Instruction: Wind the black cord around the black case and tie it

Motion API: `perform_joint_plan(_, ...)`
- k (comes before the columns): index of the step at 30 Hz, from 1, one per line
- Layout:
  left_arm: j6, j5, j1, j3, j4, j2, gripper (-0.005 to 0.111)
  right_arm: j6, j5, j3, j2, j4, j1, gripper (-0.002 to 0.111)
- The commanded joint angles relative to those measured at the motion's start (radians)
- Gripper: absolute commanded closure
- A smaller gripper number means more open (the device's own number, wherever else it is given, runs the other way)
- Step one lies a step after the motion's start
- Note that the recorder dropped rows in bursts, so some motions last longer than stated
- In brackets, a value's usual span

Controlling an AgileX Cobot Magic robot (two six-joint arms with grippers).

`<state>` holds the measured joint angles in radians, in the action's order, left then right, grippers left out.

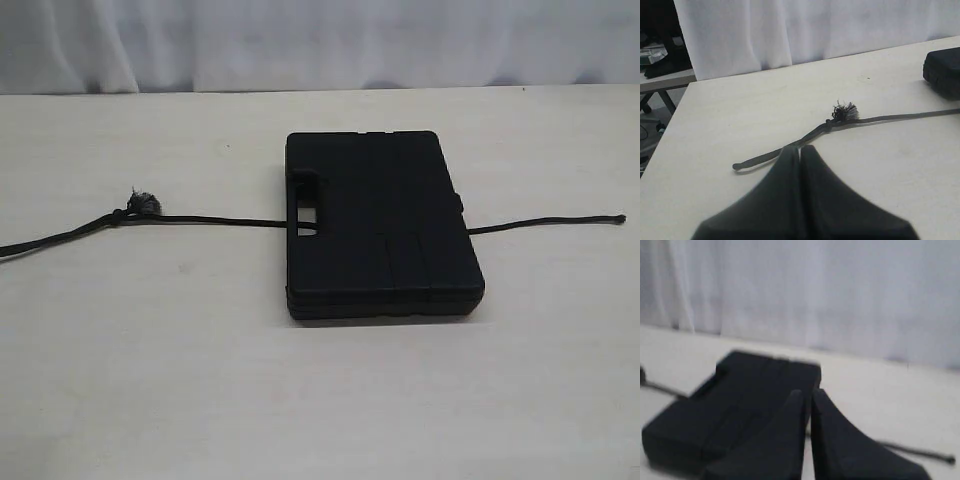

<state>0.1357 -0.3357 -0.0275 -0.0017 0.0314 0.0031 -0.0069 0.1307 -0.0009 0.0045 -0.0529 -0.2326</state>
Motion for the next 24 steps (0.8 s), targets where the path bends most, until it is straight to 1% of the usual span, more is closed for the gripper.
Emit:
perform_joint_plan(1,-0.001,0.013,-0.007,0.002,0.007,-0.003,0.107,0.007,-0.429,0.001,-0.004,0.019,-0.003,0.104)
perform_joint_plan(2,-0.001,0.013,-0.007,0.002,0.007,-0.003,0.107,0.016,-0.579,0.001,-0.004,0.019,-0.003,0.104)
perform_joint_plan(4,-0.001,0.013,-0.007,0.002,0.007,-0.003,0.107,0.074,-0.774,0.001,-0.004,0.019,-0.003,0.104)
perform_joint_plan(5,-0.001,0.013,-0.007,0.002,0.007,-0.003,0.107,0.131,-0.901,0.001,-0.004,0.039,-0.003,0.104)
perform_joint_plan(6,-0.001,0.013,-0.007,0.002,0.007,-0.003,0.107,0.190,-0.979,0.001,-0.004,0.053,-0.003,0.104)
perform_joint_plan(7,-0.001,0.013,-0.007,0.002,0.007,-0.003,0.107,0.259,-1.013,0.001,-0.004,0.073,-0.003,0.104)
perform_joint_plan(9,-0.001,0.013,-0.007,0.002,0.007,-0.003,0.107,0.327,-0.986,-0.039,-0.004,0.106,-0.003,0.104)
perform_joint_plan(10,-0.001,0.013,-0.007,0.002,0.007,-0.003,0.107,0.336,-0.931,-0.076,-0.004,0.106,-0.003,0.104)
perform_joint_plan(12,-0.001,0.013,-0.007,0.002,0.007,-0.003,0.107,0.336,-0.764,-0.175,-0.004,0.106,-0.003,0.104)
perform_joint_plan(13,-0.001,0.013,-0.007,0.002,0.007,-0.003,0.107,0.336,-0.607,-0.234,0.010,0.101,-0.003,0.104)
perform_joint_plan(14,-0.001,0.013,-0.007,0.002,0.007,-0.003,0.107,0.336,-0.509,-0.295,0.034,0.088,-0.003,0.104)
perform_joint_plan(15,-0.001,0.013,-0.007,0.002,0.007,-0.003,0.107,0.336,-0.318,-0.400,0.091,0.053,-0.003,0.104)
perform_joint_plan(16,-0.001,0.013,-0.007,0.002,0.007,-0.003,0.107,0.336,-0.222,-0.455,0.127,0.046,-0.003,0.104)
perform_joint_plan(17,-0.001,0.013,-0.007,0.002,0.007,-0.003,0.107,0.336,-0.056,-0.544,0.198,0.029,-0.003,0.099)
perform_joint_plan(18,-0.001,0.013,-0.007,0.002,0.007,-0.003,0.107,0.331,0.017,-0.587,0.240,0.029,-0.003,0.095)
perform_joint_plan(19,-0.001,0.013,-0.007,0.002,0.007,-0.003,0.107,0.291,0.145,-0.665,0.317,0.029,-0.003,0.084)
perform_joint_plan(20,-0.001,0.013,-0.007,0.002,0.007,-0.003,0.107,0.257,0.219,-0.703,0.371,0.029,-0.003,0.079)
perform_joint_plan(21,-0.001,0.013,-0.007,0.002,0.007,-0.003,0.107,0.170,0.364,-0.774,0.458,0.059,-0.003,0.071)
perform_joint_plan(22,-0.001,0.013,-0.007,0.002,0.007,-0.003,0.107,0.116,0.440,-0.814,0.509,0.091,-0.003,0.068)
perform_joint_plan(23,-0.001,0.013,-0.007,0.002,0.007,-0.003,0.107,0.043,0.563,-0.881,0.602,0.139,-0.003,0.067)
perform_joint_plan(24,-0.001,0.013,-0.007,0.002,0.007,-0.003,0.107,-0.029,0.627,-0.926,0.675,0.185,-0.003,0.068)
